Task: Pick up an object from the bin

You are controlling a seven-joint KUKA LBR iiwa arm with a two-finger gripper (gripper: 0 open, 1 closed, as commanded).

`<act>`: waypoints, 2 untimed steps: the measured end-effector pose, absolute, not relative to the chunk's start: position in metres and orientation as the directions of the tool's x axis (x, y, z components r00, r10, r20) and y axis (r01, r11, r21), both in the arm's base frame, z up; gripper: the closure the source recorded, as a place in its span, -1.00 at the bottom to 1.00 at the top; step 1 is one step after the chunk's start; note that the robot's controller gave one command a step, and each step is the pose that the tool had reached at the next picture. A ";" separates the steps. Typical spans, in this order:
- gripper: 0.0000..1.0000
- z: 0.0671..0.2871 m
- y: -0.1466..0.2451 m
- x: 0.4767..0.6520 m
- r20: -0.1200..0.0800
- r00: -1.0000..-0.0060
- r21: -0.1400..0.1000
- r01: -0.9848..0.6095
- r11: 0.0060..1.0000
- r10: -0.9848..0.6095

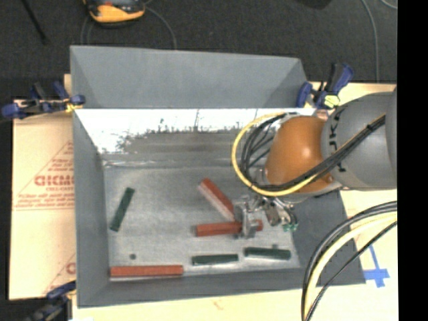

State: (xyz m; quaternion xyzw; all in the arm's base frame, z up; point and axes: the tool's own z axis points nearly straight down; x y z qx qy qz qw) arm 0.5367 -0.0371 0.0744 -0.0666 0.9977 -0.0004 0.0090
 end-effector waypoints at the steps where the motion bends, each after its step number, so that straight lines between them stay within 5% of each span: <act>1: 1.00 0.074 -0.037 0.537 -0.018 -0.991 -0.002 -0.133 0.991 -0.133; 2: 1.00 0.212 -0.053 0.563 -0.006 -0.972 -0.002 -0.236 0.972 -0.236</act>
Offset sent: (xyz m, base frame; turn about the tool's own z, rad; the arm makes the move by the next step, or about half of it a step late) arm 0.0244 -0.0145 0.1365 -0.1068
